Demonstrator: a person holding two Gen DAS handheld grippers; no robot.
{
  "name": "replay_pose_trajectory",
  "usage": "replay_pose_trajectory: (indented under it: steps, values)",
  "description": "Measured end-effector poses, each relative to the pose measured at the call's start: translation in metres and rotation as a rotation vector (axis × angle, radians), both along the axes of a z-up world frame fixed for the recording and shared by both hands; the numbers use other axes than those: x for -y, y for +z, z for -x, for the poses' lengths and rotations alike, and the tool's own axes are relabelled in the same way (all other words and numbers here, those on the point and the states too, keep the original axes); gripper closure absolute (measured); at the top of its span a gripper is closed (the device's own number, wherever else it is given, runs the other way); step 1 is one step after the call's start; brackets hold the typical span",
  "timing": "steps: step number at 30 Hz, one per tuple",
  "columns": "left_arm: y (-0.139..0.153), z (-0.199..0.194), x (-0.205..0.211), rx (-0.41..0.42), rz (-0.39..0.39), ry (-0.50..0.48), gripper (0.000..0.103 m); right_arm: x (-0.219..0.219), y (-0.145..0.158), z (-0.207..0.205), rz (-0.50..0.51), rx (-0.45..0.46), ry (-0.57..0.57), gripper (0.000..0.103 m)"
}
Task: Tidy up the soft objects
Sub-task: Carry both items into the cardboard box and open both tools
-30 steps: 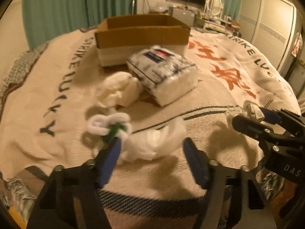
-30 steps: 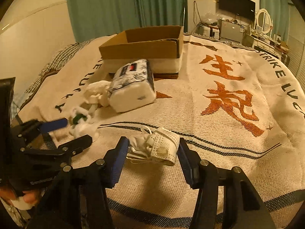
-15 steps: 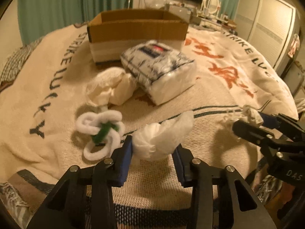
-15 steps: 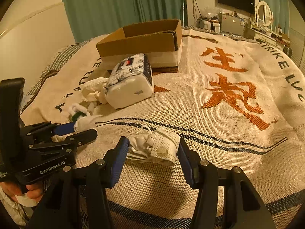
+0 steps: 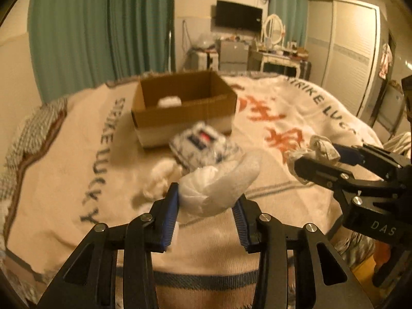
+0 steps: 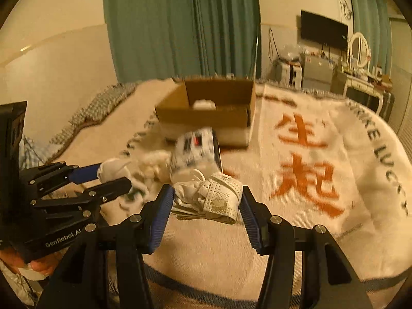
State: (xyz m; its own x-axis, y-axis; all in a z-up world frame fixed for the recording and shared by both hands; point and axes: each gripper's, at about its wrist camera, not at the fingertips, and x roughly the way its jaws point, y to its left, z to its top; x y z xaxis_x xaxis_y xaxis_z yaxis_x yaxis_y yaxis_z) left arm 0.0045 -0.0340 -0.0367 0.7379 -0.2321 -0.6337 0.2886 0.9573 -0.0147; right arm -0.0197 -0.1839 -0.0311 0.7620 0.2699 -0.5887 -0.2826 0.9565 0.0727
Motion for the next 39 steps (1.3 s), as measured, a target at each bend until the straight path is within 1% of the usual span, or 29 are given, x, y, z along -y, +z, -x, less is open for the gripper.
replay_pose_trajectory:
  steps: [3, 8, 11, 15, 18, 20, 25, 29, 33, 35, 36, 38, 39]
  values:
    - [0.017, -0.012, 0.000, 0.039, -0.005, 0.007, 0.064, -0.001, 0.018, -0.013, 0.008, 0.039, 0.003, 0.051]
    - [0.037, -0.048, 0.001, 0.082, -0.028, 0.018, 0.064, 0.000, 0.044, -0.046, 0.011, 0.083, 0.019, 0.051]
    - [0.044, -0.073, 0.001, 0.098, -0.054, 0.027, 0.064, 0.003, 0.058, -0.073, -0.010, 0.102, 0.022, 0.051]
    - [0.052, -0.109, -0.001, 0.110, -0.057, 0.031, 0.064, 0.002, 0.075, -0.116, -0.027, 0.119, 0.040, 0.051]
    - [0.056, -0.142, -0.005, 0.117, -0.058, 0.043, 0.064, -0.005, 0.082, -0.148, -0.012, 0.136, 0.050, 0.051]
    - [0.057, -0.161, -0.007, 0.123, -0.062, 0.052, 0.064, -0.009, 0.085, -0.173, -0.021, 0.139, 0.063, 0.051]
    - [0.050, -0.216, -0.010, 0.123, -0.105, 0.086, 0.064, -0.018, 0.079, -0.237, -0.051, 0.100, 0.073, 0.051]
    - [0.031, -0.255, -0.008, 0.071, -0.105, 0.089, 0.064, -0.024, 0.064, -0.285, -0.035, 0.056, 0.071, 0.051]
    - [0.007, -0.277, -0.001, 0.030, -0.136, 0.073, 0.063, -0.027, 0.039, -0.323, 0.000, 0.002, 0.062, 0.051]
    - [-0.003, -0.283, 0.001, 0.008, -0.132, 0.059, 0.060, -0.026, 0.024, -0.338, 0.006, -0.032, 0.057, 0.051]
    - [-0.007, -0.286, 0.001, -0.007, -0.122, 0.050, 0.060, -0.025, 0.019, -0.339, 0.006, -0.040, 0.056, 0.051]
    - [-0.009, -0.288, 0.003, -0.019, -0.131, 0.060, 0.060, -0.023, 0.011, -0.345, 0.011, -0.052, 0.050, 0.049]
    - [-0.009, -0.288, 0.004, -0.020, -0.139, 0.073, 0.052, -0.022, 0.009, -0.346, 0.010, -0.052, 0.045, 0.048]
